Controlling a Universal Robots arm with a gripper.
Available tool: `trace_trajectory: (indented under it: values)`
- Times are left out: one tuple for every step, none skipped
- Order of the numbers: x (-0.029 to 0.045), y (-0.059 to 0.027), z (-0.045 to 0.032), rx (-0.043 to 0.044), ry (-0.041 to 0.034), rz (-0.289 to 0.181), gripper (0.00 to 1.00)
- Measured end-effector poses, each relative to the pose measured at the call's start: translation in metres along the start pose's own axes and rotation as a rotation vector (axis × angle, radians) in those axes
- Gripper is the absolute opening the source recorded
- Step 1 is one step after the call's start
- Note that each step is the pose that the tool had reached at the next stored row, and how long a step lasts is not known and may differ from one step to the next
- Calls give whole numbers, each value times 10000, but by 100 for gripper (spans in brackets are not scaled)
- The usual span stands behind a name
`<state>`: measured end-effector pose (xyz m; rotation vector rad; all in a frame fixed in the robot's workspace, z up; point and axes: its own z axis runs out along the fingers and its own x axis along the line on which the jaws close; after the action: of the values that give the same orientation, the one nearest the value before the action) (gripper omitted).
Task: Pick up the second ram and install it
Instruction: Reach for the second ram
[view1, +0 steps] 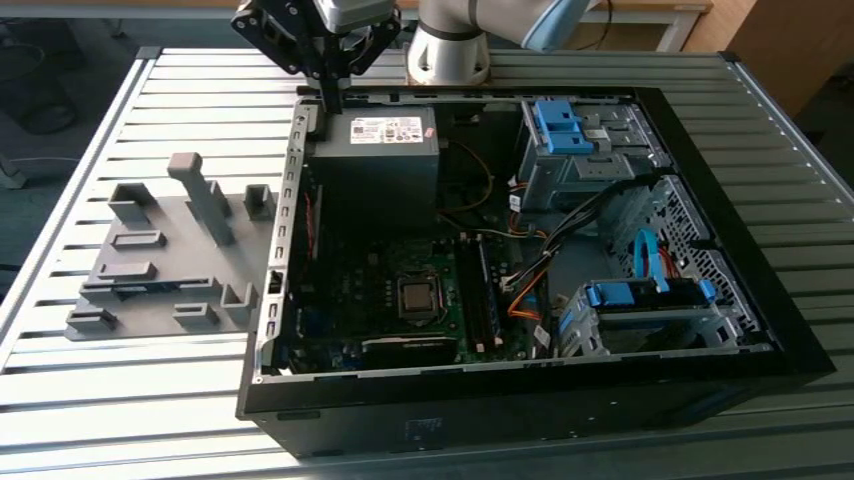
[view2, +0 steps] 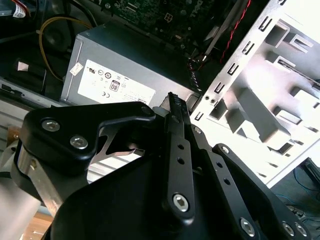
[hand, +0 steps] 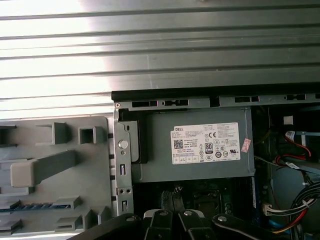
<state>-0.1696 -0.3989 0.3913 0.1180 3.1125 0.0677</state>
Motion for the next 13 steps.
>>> trace_trajectory:
  values:
    - [2, 0, 0, 0, 0, 0, 11]
    - [4, 0, 0, 0, 0, 0, 11]
    - [7, -1, 0, 0, -1, 0, 11]
    - [9, -1, 0, 0, -1, 0, 11]
    - [11, -1, 0, 0, 0, 0, 11]
    - [13, -1, 0, 0, 0, 0, 11]
    - [15, -1, 0, 0, 0, 0, 11]
    - [17, -1, 0, 0, 0, 0, 11]
    - [19, -1, -1, 1, 1, 0, 11]
    - [22, -2, 0, 0, 0, 0, 11]
    - [24, -2, 0, 0, 0, 0, 11]
    - [26, -2, 0, 0, 0, 0, 11]
    - [28, -2, 0, 0, 0, -1, 11]
